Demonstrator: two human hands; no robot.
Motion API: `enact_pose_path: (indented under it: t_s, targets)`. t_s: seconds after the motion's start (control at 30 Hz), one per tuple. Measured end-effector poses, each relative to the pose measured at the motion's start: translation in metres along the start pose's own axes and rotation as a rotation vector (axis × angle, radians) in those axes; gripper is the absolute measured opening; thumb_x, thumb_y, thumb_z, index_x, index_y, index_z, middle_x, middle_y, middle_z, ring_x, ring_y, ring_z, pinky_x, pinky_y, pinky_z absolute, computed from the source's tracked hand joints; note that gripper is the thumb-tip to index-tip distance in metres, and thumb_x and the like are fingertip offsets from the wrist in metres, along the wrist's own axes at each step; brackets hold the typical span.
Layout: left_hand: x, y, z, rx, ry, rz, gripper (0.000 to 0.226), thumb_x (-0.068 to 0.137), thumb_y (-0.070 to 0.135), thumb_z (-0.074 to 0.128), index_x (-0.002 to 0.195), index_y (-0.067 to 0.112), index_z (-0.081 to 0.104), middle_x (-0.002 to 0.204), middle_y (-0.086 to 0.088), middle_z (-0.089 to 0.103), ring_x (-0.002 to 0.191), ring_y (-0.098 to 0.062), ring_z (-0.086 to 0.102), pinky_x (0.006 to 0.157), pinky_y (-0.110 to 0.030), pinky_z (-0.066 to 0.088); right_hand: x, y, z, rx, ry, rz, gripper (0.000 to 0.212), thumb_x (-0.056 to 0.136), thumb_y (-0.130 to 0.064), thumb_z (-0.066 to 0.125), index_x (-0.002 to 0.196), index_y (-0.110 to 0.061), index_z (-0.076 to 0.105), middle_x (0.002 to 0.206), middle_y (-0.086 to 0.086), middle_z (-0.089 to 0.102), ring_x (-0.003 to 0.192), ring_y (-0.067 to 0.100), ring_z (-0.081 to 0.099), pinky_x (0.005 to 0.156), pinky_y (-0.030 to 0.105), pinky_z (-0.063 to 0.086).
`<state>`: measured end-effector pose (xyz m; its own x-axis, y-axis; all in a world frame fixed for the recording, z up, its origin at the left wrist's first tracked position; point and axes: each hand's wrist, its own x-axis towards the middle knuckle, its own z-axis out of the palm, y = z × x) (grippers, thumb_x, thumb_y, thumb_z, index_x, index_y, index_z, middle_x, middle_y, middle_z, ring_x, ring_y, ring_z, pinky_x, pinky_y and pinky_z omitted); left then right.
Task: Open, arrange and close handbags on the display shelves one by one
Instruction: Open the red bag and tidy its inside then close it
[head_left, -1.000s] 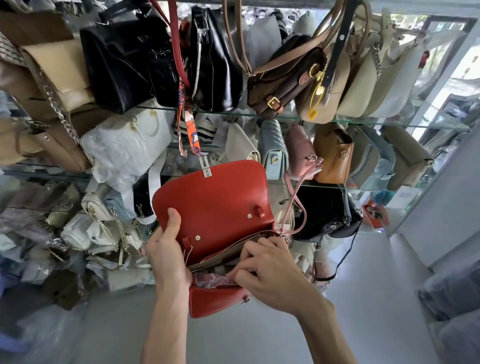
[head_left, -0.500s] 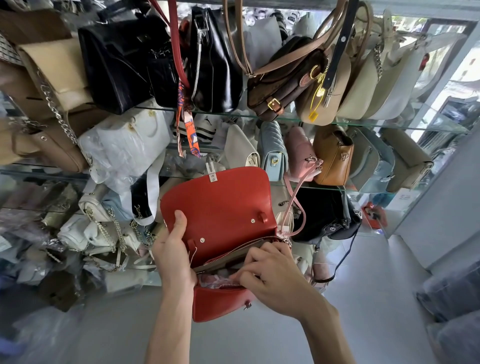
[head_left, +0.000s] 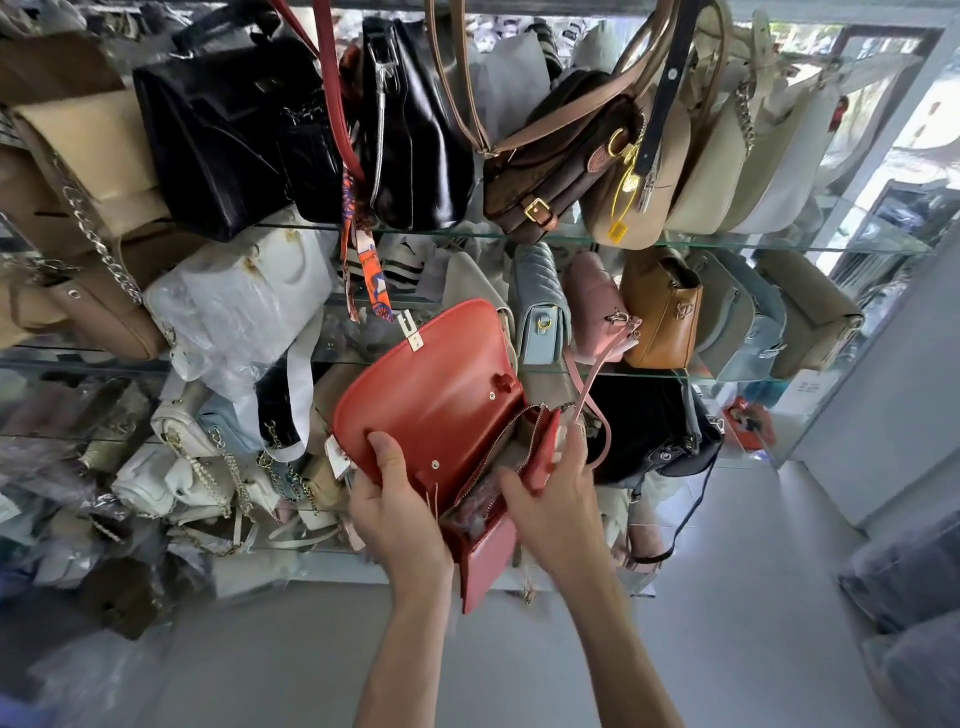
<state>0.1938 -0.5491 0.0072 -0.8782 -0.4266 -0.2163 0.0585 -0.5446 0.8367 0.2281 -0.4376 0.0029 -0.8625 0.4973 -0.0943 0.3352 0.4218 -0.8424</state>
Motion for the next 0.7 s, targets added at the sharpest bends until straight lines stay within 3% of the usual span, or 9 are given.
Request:
enact_pose_path:
  t_s: [0.07,0.13,0.27,0.37,0.43,0.5,0.57,0.63,0.7]
  targets:
    - [-0.003,-0.001,0.003,-0.028,0.009,0.014,0.026,0.1,0.047,0.062,0.096,0.026,0.077,0.098,0.005,0.08,0.102,-0.025,0.075,0.099,-0.053,0.057,0.013,0.001,-0.009,0.046,-0.157,0.13,0.058,0.089,-0.044,0.062,0.135,-0.011,0.051,0.107,0.01,0.073,0.088,0.028,0.074,0.082,0.046,0.061]
    - [-0.006,-0.004,0.006,-0.056,0.004,0.029,0.024,0.101,0.044,0.061,0.101,0.024,0.074,0.099,0.006,0.08,0.103,-0.022,0.074,0.1,-0.049,0.057,0.019,0.001,-0.01,0.129,-0.204,0.184,0.038,0.094,-0.04,0.058,0.099,-0.004,0.069,0.087,0.014,0.076,0.07,0.027,0.077,0.071,0.049,0.065]
    - [-0.019,-0.014,0.013,-0.071,-0.058,0.051,0.022,0.098,0.048,0.061,0.094,0.033,0.076,0.101,0.007,0.079,0.106,-0.021,0.073,0.098,-0.045,0.056,0.03,-0.001,-0.012,0.018,-0.062,0.085,0.045,0.098,-0.036,0.048,0.063,-0.01,0.056,0.07,0.009,0.065,0.071,0.028,0.065,0.072,0.045,0.057]
    - [-0.026,-0.019,0.015,-0.078,-0.081,0.079,0.024,0.094,0.053,0.061,0.1,0.034,0.075,0.104,0.009,0.078,0.107,-0.015,0.072,0.092,-0.035,0.055,0.036,-0.002,-0.019,-0.051,0.02,0.02,0.044,0.102,-0.017,0.043,0.06,-0.007,0.045,0.067,0.009,0.055,0.063,0.022,0.048,0.059,0.037,0.037]
    - [-0.03,-0.021,0.018,-0.04,-0.094,0.103,0.025,0.096,0.054,0.058,0.102,0.034,0.071,0.096,0.017,0.078,0.098,-0.004,0.072,0.088,-0.031,0.052,0.039,0.002,-0.021,-0.034,0.041,-0.009,0.042,0.101,-0.015,0.042,0.06,-0.006,0.044,0.066,0.011,0.054,0.062,0.022,0.044,0.057,0.037,0.034]
    - [-0.034,-0.021,0.019,-0.001,-0.11,0.104,0.044,0.091,0.067,0.058,0.109,0.029,0.069,0.092,0.019,0.078,0.094,-0.001,0.072,0.088,-0.033,0.052,0.042,0.006,-0.021,-0.019,0.058,-0.009,0.043,0.101,-0.015,0.042,0.059,-0.009,0.043,0.065,0.008,0.053,0.06,0.02,0.043,0.057,0.036,0.035]
    - [-0.033,-0.023,0.019,0.001,-0.113,0.098,0.061,0.08,0.079,0.061,0.113,0.029,0.072,0.1,0.012,0.079,0.102,-0.01,0.073,0.095,-0.042,0.055,0.044,0.007,-0.02,-0.011,0.069,-0.008,0.043,0.101,-0.017,0.042,0.058,-0.012,0.044,0.063,0.005,0.051,0.059,0.018,0.042,0.056,0.036,0.035]
    - [-0.027,-0.024,0.019,-0.013,-0.104,0.091,0.053,0.079,0.079,0.062,0.109,0.036,0.074,0.106,0.011,0.078,0.109,-0.014,0.071,0.101,-0.044,0.053,0.044,0.007,-0.021,-0.001,0.078,-0.024,0.043,0.1,-0.018,0.044,0.058,-0.012,0.043,0.06,0.003,0.048,0.057,0.018,0.039,0.056,0.036,0.033]
    - [-0.021,-0.02,0.02,-0.016,-0.098,0.1,0.03,0.087,0.068,0.063,0.1,0.044,0.077,0.106,0.013,0.078,0.11,-0.013,0.071,0.099,-0.038,0.053,0.043,0.009,-0.023,0.012,0.07,-0.03,0.04,0.098,-0.023,0.048,0.06,-0.013,0.043,0.058,0.0,0.049,0.055,0.018,0.042,0.056,0.034,0.034]
